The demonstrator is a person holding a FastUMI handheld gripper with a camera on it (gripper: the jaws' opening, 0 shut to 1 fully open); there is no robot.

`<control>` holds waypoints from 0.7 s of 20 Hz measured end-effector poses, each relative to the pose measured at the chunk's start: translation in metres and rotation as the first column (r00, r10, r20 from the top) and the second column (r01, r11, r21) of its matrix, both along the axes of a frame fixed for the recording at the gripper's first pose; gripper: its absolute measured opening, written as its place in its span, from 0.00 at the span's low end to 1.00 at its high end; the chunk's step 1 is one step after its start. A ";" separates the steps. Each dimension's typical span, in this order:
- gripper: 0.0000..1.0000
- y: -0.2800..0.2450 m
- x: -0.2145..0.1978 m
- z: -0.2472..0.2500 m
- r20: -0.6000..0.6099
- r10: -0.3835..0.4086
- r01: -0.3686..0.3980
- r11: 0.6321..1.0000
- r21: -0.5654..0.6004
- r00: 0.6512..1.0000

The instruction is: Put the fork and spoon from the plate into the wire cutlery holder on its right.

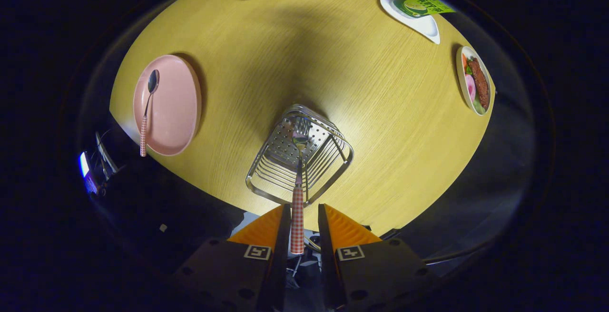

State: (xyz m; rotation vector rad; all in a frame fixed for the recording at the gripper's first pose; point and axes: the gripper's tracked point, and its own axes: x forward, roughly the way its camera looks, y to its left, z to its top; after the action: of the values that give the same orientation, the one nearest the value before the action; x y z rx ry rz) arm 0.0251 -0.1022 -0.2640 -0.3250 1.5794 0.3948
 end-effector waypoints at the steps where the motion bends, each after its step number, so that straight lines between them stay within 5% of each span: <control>1: 0.37 -0.002 0.001 0.003 0.032 -0.013 0.013 1.000 0.019 0.999; 8: 0.39 0.011 -0.002 0.047 0.255 -0.151 0.099 0.974 0.204 0.955; 14: 0.43 0.104 -0.028 0.081 0.352 -0.179 0.021 0.912 0.409 0.919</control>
State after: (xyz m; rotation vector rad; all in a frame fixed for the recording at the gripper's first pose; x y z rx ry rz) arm -0.0032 0.0013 -0.1832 0.0020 1.0924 0.5262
